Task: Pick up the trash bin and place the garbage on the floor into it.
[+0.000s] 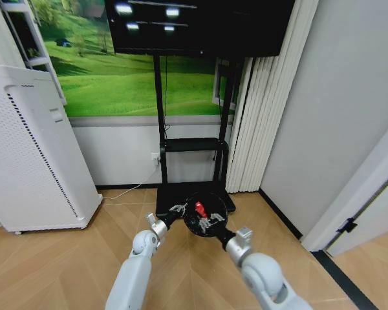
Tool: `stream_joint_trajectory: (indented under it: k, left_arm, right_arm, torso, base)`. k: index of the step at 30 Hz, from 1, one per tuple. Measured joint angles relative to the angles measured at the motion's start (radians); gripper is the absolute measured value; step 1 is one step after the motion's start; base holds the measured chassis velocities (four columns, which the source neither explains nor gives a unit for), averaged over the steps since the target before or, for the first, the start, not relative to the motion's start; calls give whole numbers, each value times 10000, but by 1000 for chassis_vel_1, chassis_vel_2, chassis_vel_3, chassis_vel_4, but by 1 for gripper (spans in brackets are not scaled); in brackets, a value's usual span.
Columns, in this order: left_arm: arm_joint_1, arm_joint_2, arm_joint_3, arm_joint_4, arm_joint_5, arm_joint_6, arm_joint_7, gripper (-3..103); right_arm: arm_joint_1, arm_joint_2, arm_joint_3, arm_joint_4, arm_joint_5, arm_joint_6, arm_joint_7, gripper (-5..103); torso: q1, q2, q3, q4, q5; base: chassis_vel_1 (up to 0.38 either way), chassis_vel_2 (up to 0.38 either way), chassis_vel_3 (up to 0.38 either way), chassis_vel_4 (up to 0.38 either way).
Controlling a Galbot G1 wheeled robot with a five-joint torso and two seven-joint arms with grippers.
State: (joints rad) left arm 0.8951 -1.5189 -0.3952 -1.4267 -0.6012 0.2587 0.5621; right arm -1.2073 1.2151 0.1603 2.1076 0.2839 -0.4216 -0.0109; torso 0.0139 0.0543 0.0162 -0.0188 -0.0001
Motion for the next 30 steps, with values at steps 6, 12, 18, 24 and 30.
stream_joint_trajectory:
  k: [6, 12, 18, 24, 30]
  left_arm:
    - [157, 52, -38, -319, 0, 3, 9, 7]
    - [335, 158, -122, -671, 49, 33, -13, 7]
    - [547, 335, -429, -987, 485, -5, -128, 7]
    - [1133, 754, -1130, -1947, 1427, -244, -482, 7]
    - [1655, 1040, -1542, -3091, 1447, -183, -1253, 7]
  right_arm:
    - [699, 300, 11, -902, -301, 91, 425, 68]
    - [676, 64, 1276, -572, -37, 184, 481, 90]
    - [12, -301, 2602, 1098, 793, 247, 1252, 100]
    - [-75, -541, 3418, 1055, 1452, 296, 1949, 100]
    - [118, -469, 3585, -73, 1475, 513, 1751, 100]
  torso:
    - [1, 1, 0, 4, 1]
    - [1, 1, 0, 1, 1]
    - [0, 3, -2, -1, 2]
    - [-1, 3, -2, 4, 2]
    - [-1, 2, -1, 6, 2]
  base:
    - [0, 0, 0, 0]
    - [0, 0, 0, 0]
    - [0, 0, 0, 0]
    - [0, 0, 0, 0]
    - [0, 0, 0, 0]
